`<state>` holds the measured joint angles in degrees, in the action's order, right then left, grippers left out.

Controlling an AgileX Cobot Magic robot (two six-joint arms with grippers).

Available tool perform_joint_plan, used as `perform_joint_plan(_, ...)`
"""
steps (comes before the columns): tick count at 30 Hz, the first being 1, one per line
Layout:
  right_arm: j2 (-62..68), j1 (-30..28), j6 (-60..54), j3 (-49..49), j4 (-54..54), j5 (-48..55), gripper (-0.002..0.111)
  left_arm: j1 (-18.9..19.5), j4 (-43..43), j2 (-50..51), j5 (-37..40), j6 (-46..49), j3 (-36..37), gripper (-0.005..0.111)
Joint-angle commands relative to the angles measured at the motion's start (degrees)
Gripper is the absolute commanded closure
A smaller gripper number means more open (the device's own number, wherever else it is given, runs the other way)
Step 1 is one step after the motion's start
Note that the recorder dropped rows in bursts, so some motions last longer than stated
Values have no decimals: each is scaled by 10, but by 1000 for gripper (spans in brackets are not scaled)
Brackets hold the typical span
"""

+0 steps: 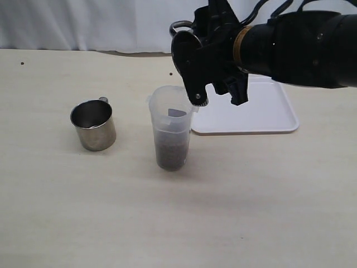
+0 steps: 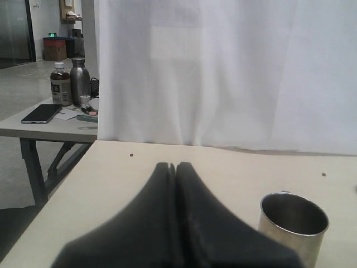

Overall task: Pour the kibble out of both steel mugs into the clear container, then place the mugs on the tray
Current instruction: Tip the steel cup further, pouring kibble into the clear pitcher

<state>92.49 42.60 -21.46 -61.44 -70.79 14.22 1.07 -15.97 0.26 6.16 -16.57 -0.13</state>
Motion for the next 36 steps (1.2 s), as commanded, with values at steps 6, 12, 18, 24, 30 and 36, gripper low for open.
perform_joint_plan(6, -3, 2, -5, -5, -34, -22, 103, -4, 0, -3, -6, -2, 1, 107)
perform_joint_plan(12, -3, 2, -5, -5, -39, -25, 103, -4, 0, -3, -6, -2, 1, 107)
perform_joint_plan(18, -3, 2, -3, -5, -67, -25, 103, -4, 0, -3, -6, -2, 1, 107)
perform_joint_plan(24, -3, 2, -5, -5, -67, -44, 103, -4, 0, -3, -6, -2, 1, 107)
perform_joint_plan(30, -3, 2, -5, -5, -68, -50, 103, -4, 2, -3, -5, -2, 1, 107)
perform_joint_plan(36, -3, 2, -5, -5, -92, -50, 103, -4, 1, -3, -4, -2, 1, 107)
